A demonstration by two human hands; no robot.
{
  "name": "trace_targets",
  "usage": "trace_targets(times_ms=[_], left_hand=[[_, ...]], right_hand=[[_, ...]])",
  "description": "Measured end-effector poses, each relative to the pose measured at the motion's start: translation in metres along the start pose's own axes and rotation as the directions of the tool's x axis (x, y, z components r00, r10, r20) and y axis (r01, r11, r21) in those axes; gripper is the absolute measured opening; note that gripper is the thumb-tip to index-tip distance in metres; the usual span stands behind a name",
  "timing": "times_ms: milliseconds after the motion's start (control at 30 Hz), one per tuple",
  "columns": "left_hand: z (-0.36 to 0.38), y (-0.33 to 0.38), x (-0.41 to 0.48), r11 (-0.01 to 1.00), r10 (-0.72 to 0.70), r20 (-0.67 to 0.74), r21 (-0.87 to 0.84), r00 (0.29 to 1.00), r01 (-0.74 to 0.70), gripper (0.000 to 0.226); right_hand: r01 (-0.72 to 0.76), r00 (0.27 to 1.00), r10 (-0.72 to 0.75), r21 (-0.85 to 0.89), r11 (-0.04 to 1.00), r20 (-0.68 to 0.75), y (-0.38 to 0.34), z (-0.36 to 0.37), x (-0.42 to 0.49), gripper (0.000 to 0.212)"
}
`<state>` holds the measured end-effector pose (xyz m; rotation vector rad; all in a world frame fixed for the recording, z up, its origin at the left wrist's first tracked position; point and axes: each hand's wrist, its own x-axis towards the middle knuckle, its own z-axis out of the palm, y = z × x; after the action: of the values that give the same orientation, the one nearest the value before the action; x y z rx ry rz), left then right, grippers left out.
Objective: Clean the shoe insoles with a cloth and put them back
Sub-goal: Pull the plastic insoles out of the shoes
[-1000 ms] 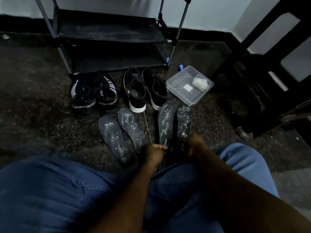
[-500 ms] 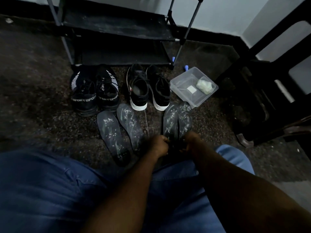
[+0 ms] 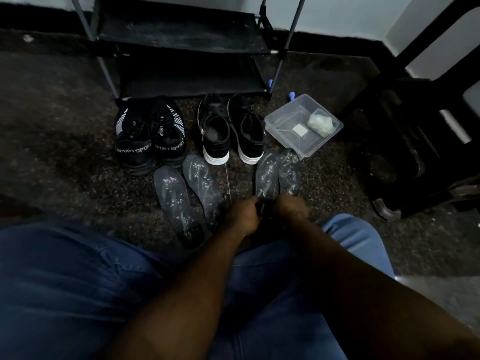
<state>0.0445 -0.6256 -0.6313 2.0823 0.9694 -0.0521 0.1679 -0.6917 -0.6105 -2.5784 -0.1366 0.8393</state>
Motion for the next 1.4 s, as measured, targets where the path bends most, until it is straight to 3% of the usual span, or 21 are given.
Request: trace_targets(times_ms=[133, 233, 367, 567, 667, 733, 833, 967, 1067, 1200, 1300, 1400], left_hand=[[-0.015, -0.003, -0.009, 0.999, -0.04, -0.06, 0.032, 0.997, 0.042, 0.026], [-0.031, -0.005, -0.011, 0.995, -0.098, -0.129, -0.015, 0.987, 0.097, 0.024], [-0.054, -0.02, -0.011, 0.988, -0.155, -0.17, -0.029, 0.973, 0.152, 0.023], [-0.083, -0.049, -0.012, 0.969, -0.225, -0.262, 0.036, 0.939, 0.243, 0.018], [-0.091, -0.078, -0.015, 0.904, -0.387, -0.375, 0.027, 0.842, 0.427, 0.028], [-0.094, -0.103, -0.014, 0.798, -0.587, -0.389, -0.132, 0.71, 0.588, 0.046], [-0.097, -0.126, -0.003, 0.587, -0.808, -0.267, -0.285, 0.526, 0.757, 0.068], [-0.102, -0.125, 0.009, 0.426, -0.898, -0.123, -0.485, 0.423, 0.764, 0.076], [-0.099, -0.129, 0.011, 0.423, -0.895, -0.134, -0.56, 0.426, 0.712, 0.074], [-0.095, -0.138, 0.013, 0.473, -0.862, -0.191, -0.637, 0.47, 0.608, 0.055], [-0.101, -0.128, 0.007, 0.543, -0.811, -0.203, -0.609, 0.548, 0.578, 0.039], [-0.106, -0.123, -0.003, 0.531, -0.823, -0.235, -0.644, 0.518, 0.552, 0.035]], right_hand=[[0.179, 0.984, -0.18, -0.064, 0.982, -0.004, 0.004, 0.007, -0.02, 0.051], [0.287, 0.956, -0.288, 0.031, 0.957, 0.053, -0.009, 0.014, -0.033, 0.031], [0.455, 0.883, -0.452, 0.006, 0.89, 0.127, -0.029, 0.03, -0.046, 0.018], [0.562, 0.814, -0.53, -0.094, 0.821, 0.239, -0.058, 0.048, -0.048, 0.025], [0.578, 0.801, -0.532, -0.123, 0.806, 0.275, -0.062, 0.06, -0.051, 0.028], [0.581, 0.798, -0.529, -0.139, 0.802, 0.289, -0.062, 0.07, -0.051, 0.026], [0.585, 0.794, -0.517, -0.169, 0.794, 0.321, -0.058, 0.081, -0.051, 0.027], [0.6, 0.792, -0.537, -0.211, 0.771, 0.29, -0.055, 0.091, -0.052, 0.032], [0.616, 0.783, -0.549, -0.238, 0.751, 0.294, -0.055, 0.097, -0.054, 0.034], [0.621, 0.779, -0.554, -0.233, 0.749, 0.294, -0.057, 0.103, -0.057, 0.032], [0.621, 0.774, -0.562, -0.178, 0.763, 0.291, -0.061, 0.104, -0.058, 0.027], [0.602, 0.777, -0.551, -0.107, 0.791, 0.305, -0.064, 0.106, -0.063, 0.025]])
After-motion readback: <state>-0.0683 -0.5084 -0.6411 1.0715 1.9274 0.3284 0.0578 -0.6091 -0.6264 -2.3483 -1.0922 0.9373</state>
